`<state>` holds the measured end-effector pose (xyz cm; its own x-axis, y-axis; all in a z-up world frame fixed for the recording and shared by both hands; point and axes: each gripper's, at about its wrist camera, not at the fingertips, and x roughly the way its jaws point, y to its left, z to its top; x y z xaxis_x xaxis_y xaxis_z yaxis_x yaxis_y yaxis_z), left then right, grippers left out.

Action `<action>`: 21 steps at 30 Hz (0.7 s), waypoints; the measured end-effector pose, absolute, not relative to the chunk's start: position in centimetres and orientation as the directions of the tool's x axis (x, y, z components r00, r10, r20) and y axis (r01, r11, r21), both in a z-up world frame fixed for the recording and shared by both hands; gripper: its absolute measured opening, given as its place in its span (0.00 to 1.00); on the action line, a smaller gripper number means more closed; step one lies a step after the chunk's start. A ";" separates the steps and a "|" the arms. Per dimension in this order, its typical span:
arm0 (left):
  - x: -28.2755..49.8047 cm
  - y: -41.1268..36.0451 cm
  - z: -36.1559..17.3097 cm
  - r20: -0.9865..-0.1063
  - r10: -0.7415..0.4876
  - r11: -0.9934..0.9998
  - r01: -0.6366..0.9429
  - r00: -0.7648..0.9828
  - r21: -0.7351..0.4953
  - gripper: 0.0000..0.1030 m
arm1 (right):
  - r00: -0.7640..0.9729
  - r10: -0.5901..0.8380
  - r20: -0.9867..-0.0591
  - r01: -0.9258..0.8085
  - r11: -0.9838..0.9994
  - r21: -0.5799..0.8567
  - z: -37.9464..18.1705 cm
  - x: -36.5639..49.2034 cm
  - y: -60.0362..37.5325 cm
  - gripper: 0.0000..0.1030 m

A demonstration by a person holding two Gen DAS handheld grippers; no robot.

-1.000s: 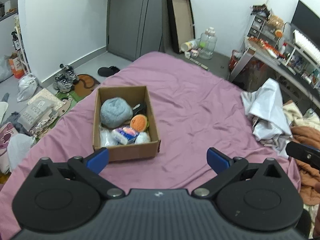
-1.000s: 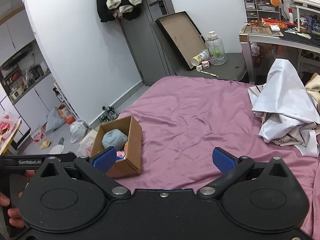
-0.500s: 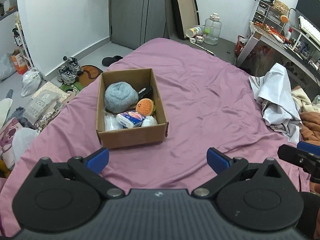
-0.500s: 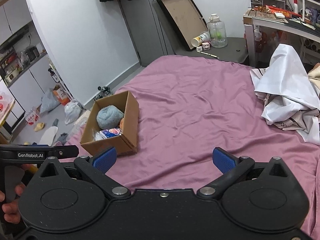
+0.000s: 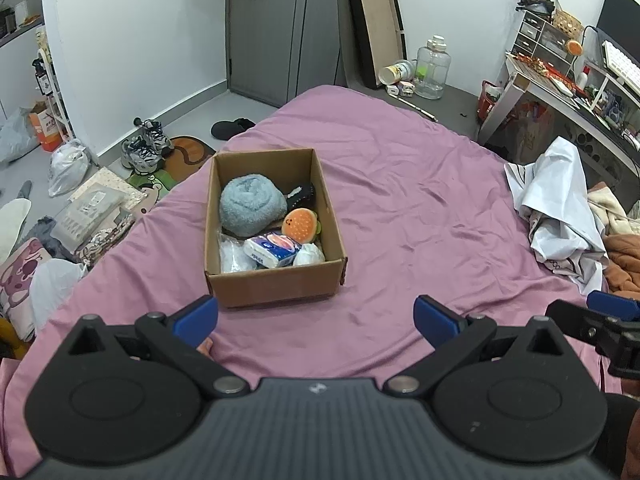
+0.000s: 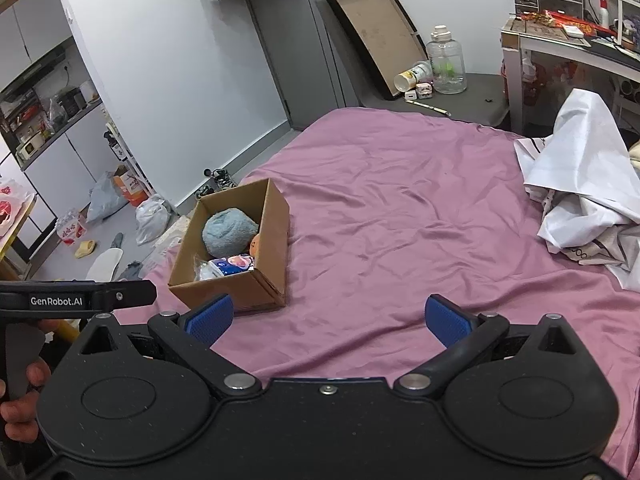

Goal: Organize soft objects

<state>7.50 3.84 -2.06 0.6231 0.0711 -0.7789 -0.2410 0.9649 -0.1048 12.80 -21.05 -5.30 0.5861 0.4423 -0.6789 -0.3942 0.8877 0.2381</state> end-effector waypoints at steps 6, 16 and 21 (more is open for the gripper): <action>7.4 4.1 -2.0 -0.780 0.077 0.965 -0.242 0.621 -0.097 1.00 | 0.583 0.447 -0.679 -0.396 0.886 0.242 -5.4 12.9 -20.8 1.00; 7.5 4.4 -2.0 -0.780 0.081 0.963 -0.251 0.620 -0.100 1.00 | 0.580 0.453 -0.677 -0.395 0.883 0.253 -5.2 13.1 -20.7 1.00; 7.5 4.5 -2.1 -0.781 0.080 0.962 -0.253 0.619 -0.102 1.00 | 0.575 0.452 -0.681 -0.397 0.883 0.251 -5.2 13.2 -20.6 1.00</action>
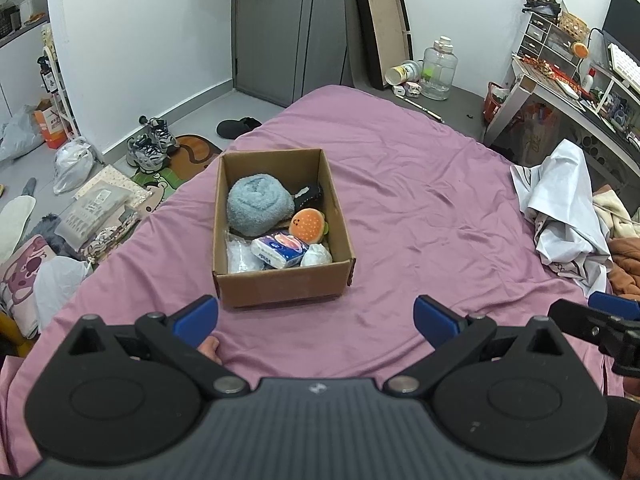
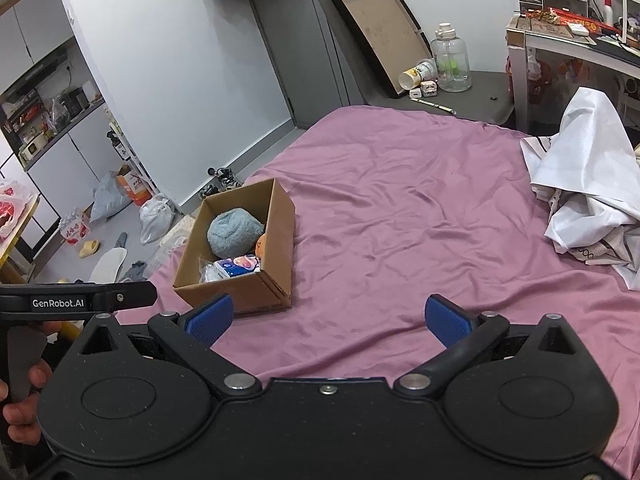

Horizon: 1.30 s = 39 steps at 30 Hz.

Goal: Organize soft objects

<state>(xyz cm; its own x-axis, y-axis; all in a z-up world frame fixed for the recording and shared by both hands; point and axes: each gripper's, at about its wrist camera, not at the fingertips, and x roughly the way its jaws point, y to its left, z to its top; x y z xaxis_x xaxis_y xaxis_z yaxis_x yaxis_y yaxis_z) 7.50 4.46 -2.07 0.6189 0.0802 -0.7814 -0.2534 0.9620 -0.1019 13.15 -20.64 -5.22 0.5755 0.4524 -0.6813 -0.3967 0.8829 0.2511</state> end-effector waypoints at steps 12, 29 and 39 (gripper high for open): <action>7.3 4.3 -2.1 -0.784 0.079 0.962 -0.253 0.616 -0.102 1.00 | 0.567 0.456 -0.686 -0.405 0.879 0.250 -5.4 13.0 -20.5 1.00; 7.3 4.0 -2.0 -0.777 0.087 0.966 -0.243 0.624 -0.087 1.00 | 0.566 0.441 -0.697 -0.390 0.888 0.244 -5.9 13.3 -20.3 1.00; 7.2 3.9 -1.9 -0.774 0.085 0.968 -0.238 0.627 -0.086 1.00 | 0.565 0.445 -0.695 -0.392 0.886 0.248 -6.1 13.1 -20.5 1.00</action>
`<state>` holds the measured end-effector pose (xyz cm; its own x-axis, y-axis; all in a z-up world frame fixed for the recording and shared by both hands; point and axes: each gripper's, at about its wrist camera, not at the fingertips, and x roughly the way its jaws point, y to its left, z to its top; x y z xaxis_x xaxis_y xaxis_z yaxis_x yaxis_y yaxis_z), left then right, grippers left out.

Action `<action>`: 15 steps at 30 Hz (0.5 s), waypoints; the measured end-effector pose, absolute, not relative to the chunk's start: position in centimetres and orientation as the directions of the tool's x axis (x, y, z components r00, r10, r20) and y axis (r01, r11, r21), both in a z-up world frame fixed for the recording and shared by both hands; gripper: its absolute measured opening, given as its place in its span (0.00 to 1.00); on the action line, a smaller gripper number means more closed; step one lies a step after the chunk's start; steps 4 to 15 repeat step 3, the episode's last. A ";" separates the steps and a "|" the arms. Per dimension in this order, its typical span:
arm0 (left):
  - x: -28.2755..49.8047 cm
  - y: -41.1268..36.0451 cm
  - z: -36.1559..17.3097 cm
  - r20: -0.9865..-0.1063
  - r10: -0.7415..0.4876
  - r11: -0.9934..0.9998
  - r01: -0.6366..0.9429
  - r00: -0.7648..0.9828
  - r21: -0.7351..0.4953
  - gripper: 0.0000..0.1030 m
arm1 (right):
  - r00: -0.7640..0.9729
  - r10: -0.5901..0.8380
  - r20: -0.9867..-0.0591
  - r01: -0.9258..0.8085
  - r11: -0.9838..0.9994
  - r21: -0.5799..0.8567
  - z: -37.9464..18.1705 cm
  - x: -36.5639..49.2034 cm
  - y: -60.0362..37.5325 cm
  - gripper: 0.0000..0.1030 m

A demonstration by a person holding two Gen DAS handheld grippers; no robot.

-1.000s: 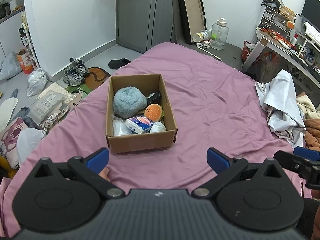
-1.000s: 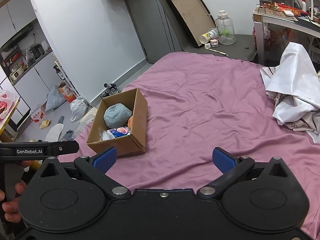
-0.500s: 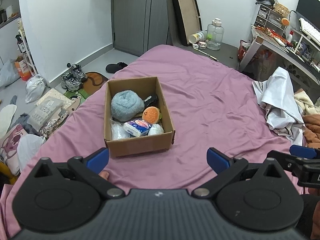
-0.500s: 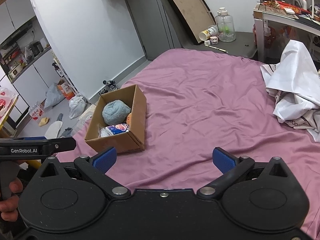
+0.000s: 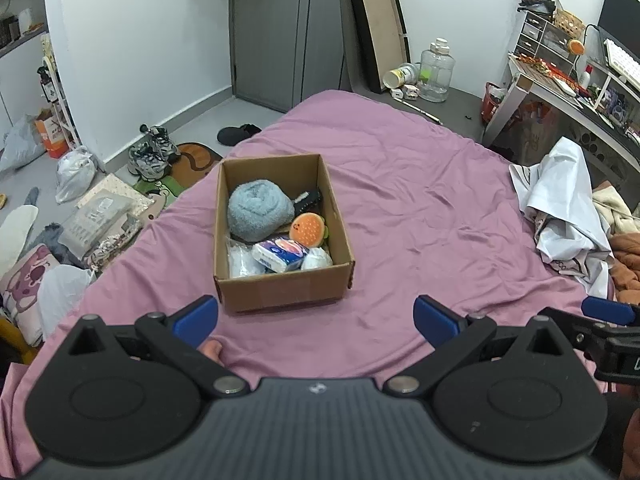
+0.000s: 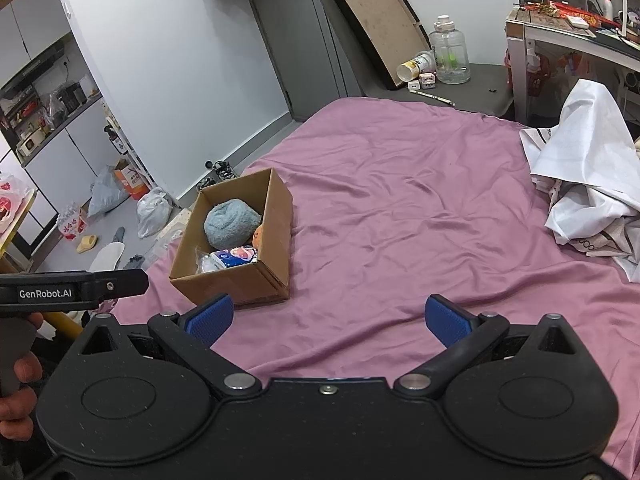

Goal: Organize soft objects

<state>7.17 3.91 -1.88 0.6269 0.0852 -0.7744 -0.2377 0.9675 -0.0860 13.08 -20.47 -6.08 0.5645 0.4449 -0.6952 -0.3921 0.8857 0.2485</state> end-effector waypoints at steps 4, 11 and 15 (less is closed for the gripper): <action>7.2 3.9 -2.0 -0.779 0.077 0.968 -0.235 0.622 -0.092 1.00 | 0.565 0.443 -0.697 -0.389 0.887 0.249 -6.1 13.0 -20.6 1.00; 7.2 3.9 -2.0 -0.779 0.077 0.968 -0.235 0.622 -0.092 1.00 | 0.565 0.443 -0.697 -0.389 0.887 0.249 -6.1 13.0 -20.6 1.00; 7.2 3.9 -2.0 -0.779 0.077 0.968 -0.235 0.622 -0.092 1.00 | 0.565 0.443 -0.697 -0.389 0.887 0.249 -6.1 13.0 -20.6 1.00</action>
